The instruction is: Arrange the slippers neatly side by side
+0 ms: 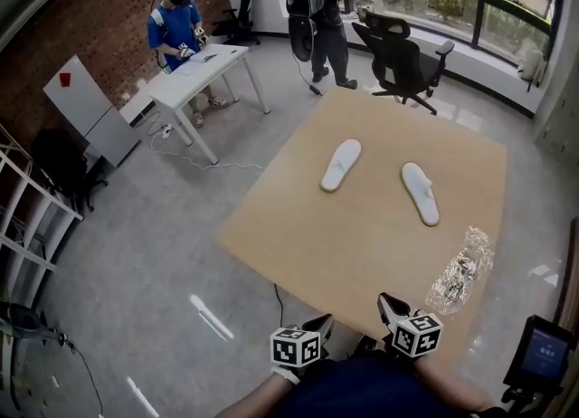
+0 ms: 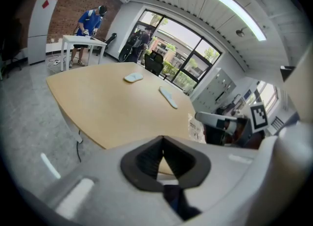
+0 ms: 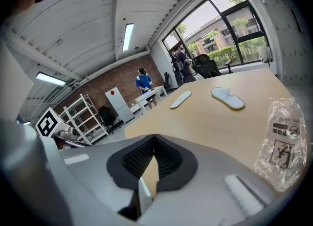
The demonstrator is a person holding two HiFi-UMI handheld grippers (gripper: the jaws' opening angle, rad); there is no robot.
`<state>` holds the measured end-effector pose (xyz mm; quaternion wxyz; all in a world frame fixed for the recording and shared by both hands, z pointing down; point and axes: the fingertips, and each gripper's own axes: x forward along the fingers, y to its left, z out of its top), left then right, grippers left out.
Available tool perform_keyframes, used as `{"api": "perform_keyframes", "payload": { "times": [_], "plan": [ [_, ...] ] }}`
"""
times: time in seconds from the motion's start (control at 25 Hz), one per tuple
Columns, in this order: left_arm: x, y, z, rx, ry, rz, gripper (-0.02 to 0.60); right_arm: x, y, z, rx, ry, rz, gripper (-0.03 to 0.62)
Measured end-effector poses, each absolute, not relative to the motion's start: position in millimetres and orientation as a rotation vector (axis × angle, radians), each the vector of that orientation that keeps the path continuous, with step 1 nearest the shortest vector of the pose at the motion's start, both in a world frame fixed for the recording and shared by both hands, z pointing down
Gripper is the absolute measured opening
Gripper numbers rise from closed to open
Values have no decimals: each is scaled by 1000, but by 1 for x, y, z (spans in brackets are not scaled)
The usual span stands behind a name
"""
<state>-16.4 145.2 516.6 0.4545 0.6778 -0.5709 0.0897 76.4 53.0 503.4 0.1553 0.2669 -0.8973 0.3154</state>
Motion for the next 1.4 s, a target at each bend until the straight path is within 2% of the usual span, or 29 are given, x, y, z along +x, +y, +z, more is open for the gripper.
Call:
{"api": "perform_keyframes", "payload": {
  "times": [0.28, 0.68, 1.4],
  "plan": [
    [-5, 100, 517, 1693, -1360, 267, 3, 82, 11, 504, 785, -2563, 922, 11],
    [-39, 21, 535, 1755, -1219, 326, 3, 70, -45, 518, 984, -2462, 941, 11],
    [-78, -115, 546, 2089, -1057, 469, 5, 90, -116, 515, 1466, -2256, 881, 11]
  ]
}}
